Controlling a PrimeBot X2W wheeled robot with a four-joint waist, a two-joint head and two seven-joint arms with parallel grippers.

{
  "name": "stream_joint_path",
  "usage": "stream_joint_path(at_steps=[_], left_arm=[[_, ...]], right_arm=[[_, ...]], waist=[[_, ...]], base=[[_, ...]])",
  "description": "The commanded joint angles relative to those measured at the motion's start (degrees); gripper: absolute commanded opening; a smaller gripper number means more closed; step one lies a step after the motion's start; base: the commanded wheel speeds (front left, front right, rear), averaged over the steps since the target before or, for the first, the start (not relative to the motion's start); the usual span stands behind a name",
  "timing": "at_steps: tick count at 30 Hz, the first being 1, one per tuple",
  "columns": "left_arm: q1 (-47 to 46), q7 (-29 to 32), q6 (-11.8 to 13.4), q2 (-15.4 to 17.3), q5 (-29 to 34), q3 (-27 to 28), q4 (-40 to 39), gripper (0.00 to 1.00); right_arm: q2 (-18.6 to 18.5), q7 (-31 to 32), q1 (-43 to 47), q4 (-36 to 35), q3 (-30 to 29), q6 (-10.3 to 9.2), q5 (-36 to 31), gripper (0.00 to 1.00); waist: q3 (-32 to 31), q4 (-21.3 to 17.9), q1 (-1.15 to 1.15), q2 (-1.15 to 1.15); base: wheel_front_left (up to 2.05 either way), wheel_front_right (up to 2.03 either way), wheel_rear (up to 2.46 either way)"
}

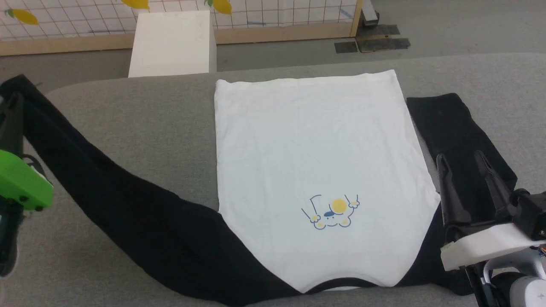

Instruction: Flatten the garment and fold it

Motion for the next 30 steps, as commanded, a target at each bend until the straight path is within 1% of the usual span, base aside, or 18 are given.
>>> stream_joint_path(at_steps=[1, 4, 8, 12, 14, 15, 18, 19, 20, 22, 26, 30], left_arm=[[1.2, -0.5, 0.1, -0.4, -0.5, 0.1, -2.1, 0.0], [1.7, -0.6, -0.6, -1.7, -1.6, -1.3, -6.5, 0.0], [0.4, -0.6, -1.7, -3.8, -1.4, -6.0, -11.5, 0.0], [-2.0, 0.0, -4.0, -7.2, -1.1, -14.1, -14.7, 0.0], [-3.5, 0.6, -5.5, -9.9, -0.7, -19.7, -14.8, 0.0], [-4.2, 0.9, -6.3, -11.8, -0.8, -23.1, -14.2, 0.0], [-6.1, 1.3, -8.5, -17.8, -1.1, -31.4, -10.6, 0.0], [-6.9, 1.1, -9.3, -20.3, -1.1, -34.0, -8.5, 0.0], [-7.6, 0.6, -9.8, -23.0, -1.4, -36.2, -6.2, 0.0], [-9.0, 0.0, -10.9, -26.7, -1.4, -39.3, -1.5, 0.0], [-12.0, -0.3, -13.5, -31.7, -1.4, -43.8, 8.5, 0.0], [-15.1, -1.9, -15.9, -35.5, -1.2, -45.9, 18.1, 0.0]], right_arm=[[0.1, 0.0, 0.7, -0.1, -0.1, -0.1, 0.3, 1.0], [0.1, 0.0, 1.0, -0.2, -0.1, -0.1, 0.6, 1.0], [0.1, 0.0, 1.0, -0.1, 0.0, -0.1, 0.8, 1.0], [0.1, -0.2, 0.7, 0.5, 0.4, -0.1, 0.9, 1.0], [0.1, -0.2, 0.7, 0.7, 0.5, -0.1, 0.9, 1.0], [0.1, -0.1, 0.8, 0.7, 0.5, -0.1, 0.9, 1.0], [0.1, 0.0, 0.9, 0.5, 0.1, -0.1, 1.0, 1.0], [0.1, 0.0, 0.9, 0.4, 0.0, -0.1, 1.1, 1.0], [0.1, 0.0, 0.9, 0.4, 0.0, -0.1, 1.2, 1.0], [0.1, 0.0, 0.8, 0.3, 0.0, -0.1, 1.3, 1.0], [0.1, -0.1, 0.4, 0.1, 0.2, -0.1, 1.5, 1.0], [0.1, -0.4, -0.1, 0.4, 0.4, -0.1, 2.0, 1.0]], waist=[[-0.6, 0.4, 0.01, 0.0], [-0.6, 0.3, 0.01, 0.0], [-0.7, -0.1, 0.01, 0.0], [-1.1, -0.7, 0.01, 0.0], [-1.2, -0.9, 0.01, 0.0], [-1.3, -1.0, 0.01, 0.0], [-1.7, -1.3, 0.01, 0.0], [-1.6, -1.4, 0.01, 0.0], [-1.6, -1.6, 0.01, 0.0], [-1.3, -2.1, 0.01, 0.0], [0.0, -3.0, 0.01, 0.0], [1.5, -4.2, 0.01, 0.0]], base=[[0.0, 0.0, 0.0], [0.0, 0.0, 0.0], [0.0, 0.0, 0.0], [0.0, 0.0, 0.0], [0.0, 0.0, 0.0], [0.0, 0.0, 0.0], [0.0, 0.0, 0.0], [0.0, 0.0, 0.0], [0.0, 0.0, 0.0], [0.0, 0.0, 0.0], [0.0, 0.0, 0.0], [0.0, 0.0, 0.0]])
